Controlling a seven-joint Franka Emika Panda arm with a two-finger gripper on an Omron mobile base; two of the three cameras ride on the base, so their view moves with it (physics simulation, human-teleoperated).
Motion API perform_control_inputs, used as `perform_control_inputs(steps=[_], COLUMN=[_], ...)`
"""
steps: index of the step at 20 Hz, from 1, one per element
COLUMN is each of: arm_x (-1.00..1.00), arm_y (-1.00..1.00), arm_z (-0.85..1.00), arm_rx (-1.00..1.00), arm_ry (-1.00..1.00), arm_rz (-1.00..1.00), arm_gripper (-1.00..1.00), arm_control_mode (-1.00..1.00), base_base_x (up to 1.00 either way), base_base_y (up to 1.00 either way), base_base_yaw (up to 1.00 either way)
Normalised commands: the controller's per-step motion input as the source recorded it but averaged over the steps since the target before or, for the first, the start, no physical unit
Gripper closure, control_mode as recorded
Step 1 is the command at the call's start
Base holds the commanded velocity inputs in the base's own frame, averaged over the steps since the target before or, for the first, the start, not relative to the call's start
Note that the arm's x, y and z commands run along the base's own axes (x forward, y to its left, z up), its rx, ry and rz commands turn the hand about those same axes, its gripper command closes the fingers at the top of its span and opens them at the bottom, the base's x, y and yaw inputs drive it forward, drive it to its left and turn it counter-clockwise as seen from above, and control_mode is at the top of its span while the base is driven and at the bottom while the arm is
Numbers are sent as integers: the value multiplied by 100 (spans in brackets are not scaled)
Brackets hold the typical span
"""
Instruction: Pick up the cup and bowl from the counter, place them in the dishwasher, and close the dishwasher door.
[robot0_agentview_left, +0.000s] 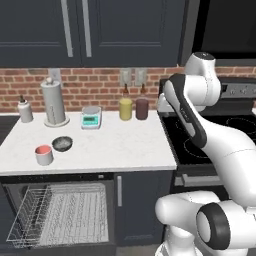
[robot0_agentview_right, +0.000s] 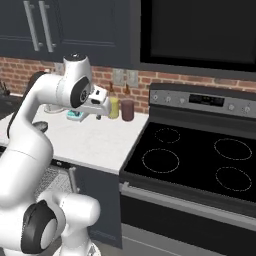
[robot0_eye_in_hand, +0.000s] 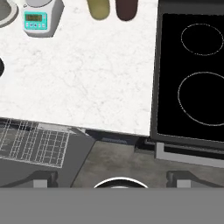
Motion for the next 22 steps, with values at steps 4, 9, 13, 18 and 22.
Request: perform_control_inputs(steps=[4, 9, 13, 18, 22], arm_x=[0, 0, 0, 0, 0], arm_y=[0, 0, 0, 0, 0], arm_z=[0, 0, 0, 0, 0], arm_rx=[0, 0, 0, 0, 0], arm_ry=[0, 0, 0, 0, 0], arm_rz=[0, 0, 0, 0, 0], arm_gripper=[-100, -100, -100, -100, -100], arm_control_mode=[100, 100, 100, 100, 100], base_base_x=[-35, -23, -3, -5, -3], base_base_y=[-41, -41, -12, 0, -2], base_base_yaw=[27, 32, 39, 43, 42])
